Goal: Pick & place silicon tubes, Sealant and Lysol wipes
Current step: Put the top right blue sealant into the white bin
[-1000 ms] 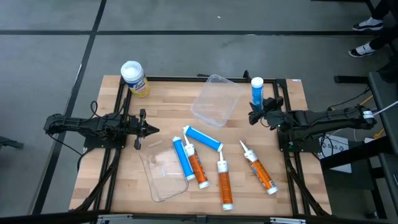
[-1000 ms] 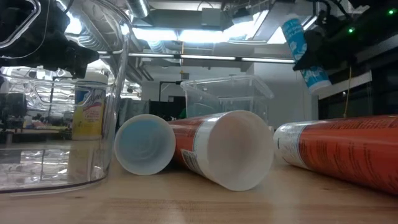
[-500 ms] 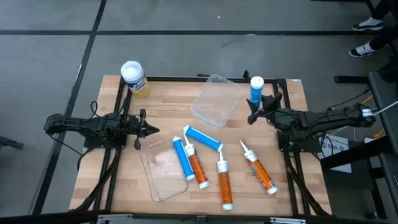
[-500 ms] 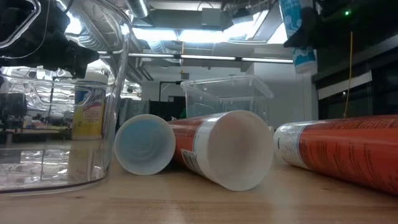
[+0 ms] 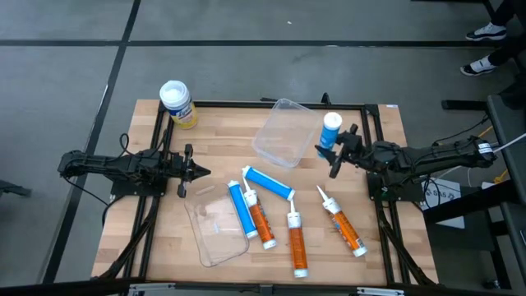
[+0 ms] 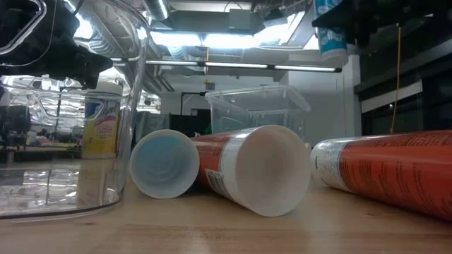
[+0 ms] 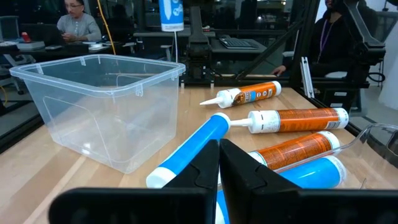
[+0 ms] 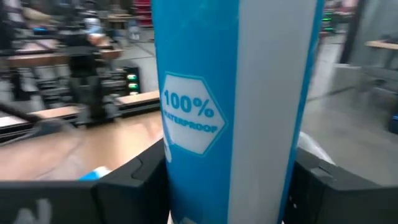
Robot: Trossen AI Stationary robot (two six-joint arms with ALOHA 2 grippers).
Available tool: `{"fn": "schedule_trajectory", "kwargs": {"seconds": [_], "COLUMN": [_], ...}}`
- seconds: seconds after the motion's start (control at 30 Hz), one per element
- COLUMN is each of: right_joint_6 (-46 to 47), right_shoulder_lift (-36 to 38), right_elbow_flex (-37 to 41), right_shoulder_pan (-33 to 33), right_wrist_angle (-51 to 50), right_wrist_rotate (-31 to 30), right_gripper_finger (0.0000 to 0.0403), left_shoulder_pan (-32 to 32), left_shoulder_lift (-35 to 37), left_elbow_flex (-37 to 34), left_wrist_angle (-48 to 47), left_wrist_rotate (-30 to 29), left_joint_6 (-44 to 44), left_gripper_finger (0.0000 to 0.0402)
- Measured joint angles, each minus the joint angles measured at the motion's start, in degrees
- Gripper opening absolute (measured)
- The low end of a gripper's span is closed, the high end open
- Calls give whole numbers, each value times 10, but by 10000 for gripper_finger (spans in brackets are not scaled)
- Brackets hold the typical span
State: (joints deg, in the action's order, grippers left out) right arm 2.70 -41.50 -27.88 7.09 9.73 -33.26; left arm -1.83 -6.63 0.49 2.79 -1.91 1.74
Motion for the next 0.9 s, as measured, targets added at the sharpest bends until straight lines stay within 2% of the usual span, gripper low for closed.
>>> {"fn": "schedule_trajectory", "kwargs": {"seconds": [0.43,0.9], "right_joint_6": [13,6], "right_shoulder_lift": [0,-1], "right_elbow_flex": [0,-5], "right_shoulder_pan": [-3,-16], "right_wrist_angle": [3,-1], "right_wrist_rotate": [153,149], "right_gripper_finger": [214,214], "left_shoulder_pan": [0,0], "left_shoulder_lift": [0,0], "left_elbow_flex": [0,0], "left_wrist_angle": [0,0], "left_wrist_rotate": [0,0], "left_joint_6": [0,0], "left_gripper_finger": [9,9]}}
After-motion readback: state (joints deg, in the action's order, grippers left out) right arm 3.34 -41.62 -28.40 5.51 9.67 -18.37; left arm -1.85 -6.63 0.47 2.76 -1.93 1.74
